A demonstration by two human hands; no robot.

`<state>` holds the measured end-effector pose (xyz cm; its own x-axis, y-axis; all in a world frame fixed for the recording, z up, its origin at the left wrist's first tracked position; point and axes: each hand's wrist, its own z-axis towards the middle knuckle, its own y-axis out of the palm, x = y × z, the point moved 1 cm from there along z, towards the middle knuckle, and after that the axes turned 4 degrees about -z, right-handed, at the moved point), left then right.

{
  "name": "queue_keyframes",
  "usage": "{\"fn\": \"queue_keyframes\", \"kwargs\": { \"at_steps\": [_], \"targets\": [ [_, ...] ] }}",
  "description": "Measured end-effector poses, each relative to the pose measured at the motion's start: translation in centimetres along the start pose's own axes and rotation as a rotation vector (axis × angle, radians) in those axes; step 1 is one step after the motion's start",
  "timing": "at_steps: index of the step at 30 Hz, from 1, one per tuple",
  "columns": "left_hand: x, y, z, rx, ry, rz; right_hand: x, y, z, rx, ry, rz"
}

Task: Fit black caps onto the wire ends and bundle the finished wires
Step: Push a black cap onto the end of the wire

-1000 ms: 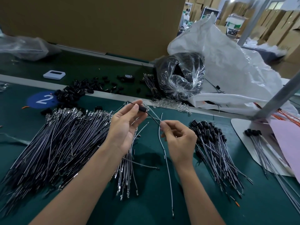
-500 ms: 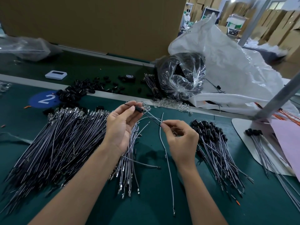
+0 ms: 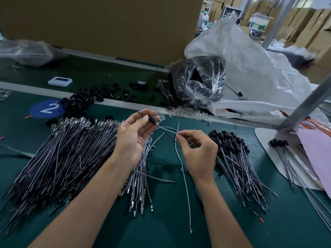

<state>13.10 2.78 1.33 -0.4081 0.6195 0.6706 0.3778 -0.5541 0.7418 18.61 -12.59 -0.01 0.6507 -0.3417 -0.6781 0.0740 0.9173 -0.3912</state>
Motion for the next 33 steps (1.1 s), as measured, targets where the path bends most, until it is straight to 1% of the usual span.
{"fn": "queue_keyframes", "kwargs": {
  "at_steps": [5, 12, 20, 25, 28, 33],
  "targets": [
    [0.0, 0.0, 0.1, -0.004, -0.005, -0.019, 0.1, 0.1, 0.1, 0.021, 0.014, -0.011],
    [-0.4, 0.0, 0.0, -0.028, 0.0, 0.019, -0.1, 0.2, -0.1, 0.025, -0.006, -0.026],
    [-0.9, 0.3, -0.1, 0.005, -0.009, -0.022, -0.5, 0.4, -0.3, 0.114, 0.003, -0.036],
    [-1.4, 0.7, -0.5, 0.005, -0.029, -0.027, -0.6, 0.7, -0.5, 0.054, -0.023, -0.079],
    [-1.7, 0.9, -0.8, -0.019, -0.031, 0.018, -0.7, 0.8, -0.6, 0.03, -0.071, -0.14],
    [-2.0, 1.2, -1.1, -0.036, -0.031, 0.053, -0.9, 0.7, -0.6, 0.066, -0.087, -0.167]
  ]
}}
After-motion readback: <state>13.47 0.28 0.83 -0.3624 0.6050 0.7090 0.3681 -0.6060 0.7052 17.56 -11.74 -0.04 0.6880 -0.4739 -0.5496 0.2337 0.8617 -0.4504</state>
